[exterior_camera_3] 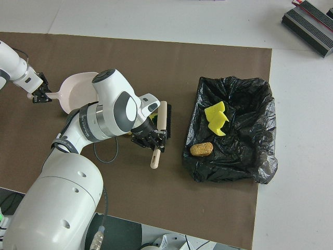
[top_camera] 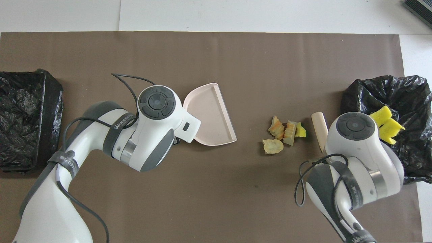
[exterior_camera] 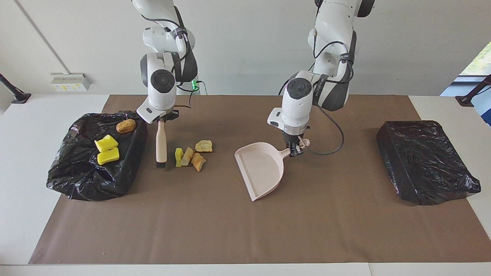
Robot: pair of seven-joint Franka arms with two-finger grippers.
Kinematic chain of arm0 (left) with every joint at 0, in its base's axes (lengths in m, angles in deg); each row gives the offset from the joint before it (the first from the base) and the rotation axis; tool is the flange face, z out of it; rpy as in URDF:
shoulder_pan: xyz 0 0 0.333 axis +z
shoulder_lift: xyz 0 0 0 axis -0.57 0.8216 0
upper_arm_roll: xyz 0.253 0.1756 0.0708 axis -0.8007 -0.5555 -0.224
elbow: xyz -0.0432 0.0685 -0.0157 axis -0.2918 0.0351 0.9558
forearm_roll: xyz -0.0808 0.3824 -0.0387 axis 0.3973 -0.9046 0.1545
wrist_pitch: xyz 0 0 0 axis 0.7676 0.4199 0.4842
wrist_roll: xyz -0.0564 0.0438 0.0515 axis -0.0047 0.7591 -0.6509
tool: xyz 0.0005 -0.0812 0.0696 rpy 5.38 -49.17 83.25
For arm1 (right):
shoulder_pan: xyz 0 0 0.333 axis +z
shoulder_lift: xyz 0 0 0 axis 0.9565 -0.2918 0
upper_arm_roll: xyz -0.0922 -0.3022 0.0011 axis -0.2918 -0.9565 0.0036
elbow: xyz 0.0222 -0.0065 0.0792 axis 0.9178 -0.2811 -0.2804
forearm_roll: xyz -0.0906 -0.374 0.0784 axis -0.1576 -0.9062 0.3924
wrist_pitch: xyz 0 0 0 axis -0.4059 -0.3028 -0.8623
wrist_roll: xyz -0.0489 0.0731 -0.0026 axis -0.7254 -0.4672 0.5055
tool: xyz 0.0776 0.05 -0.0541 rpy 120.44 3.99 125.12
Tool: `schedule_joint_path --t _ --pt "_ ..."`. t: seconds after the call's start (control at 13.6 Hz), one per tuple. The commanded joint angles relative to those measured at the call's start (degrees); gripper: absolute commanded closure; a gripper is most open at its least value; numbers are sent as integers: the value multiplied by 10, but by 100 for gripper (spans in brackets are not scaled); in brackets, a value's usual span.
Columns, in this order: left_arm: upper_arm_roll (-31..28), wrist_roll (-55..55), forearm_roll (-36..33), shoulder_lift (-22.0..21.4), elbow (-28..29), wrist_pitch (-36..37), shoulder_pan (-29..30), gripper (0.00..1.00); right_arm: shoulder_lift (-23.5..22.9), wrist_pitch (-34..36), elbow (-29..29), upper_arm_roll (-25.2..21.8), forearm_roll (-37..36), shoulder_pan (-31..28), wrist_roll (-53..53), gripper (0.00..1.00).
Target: Sweep and dump trash in bin
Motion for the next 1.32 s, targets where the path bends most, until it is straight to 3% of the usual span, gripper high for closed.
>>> schedule_joint_path --t 0.0,0.22,0.37,0.74,1.03,1.18,1.25 --pt "-7 -14 1 -44 65 -32 -10 100 -18 -17 3 5 66 6 -23 100" --pt "-7 -48 -2 -52 77 -33 -22 100 -37 -11 5 6 179 34 -23 100" --pt "-7 -51 -2 -63 100 -39 -27 100 -37 -11 5 8 193 42 -20 100" --pt "-7 -50 -2 -67 110 -45 -25 100 -47 -37 16 8 354 126 -16 100" --pt "-7 -50 -2 -67 112 -55 -23 100 -87 -31 98 8 471 150 -17 100" --pt "-7 -49 -2 -67 112 -55 -22 100 -75 45 156 -2 436 147 -25 100" --pt "-7 -49 -2 -67 112 -56 -21 100 -66 82 179 -3 378 136 -25 100"
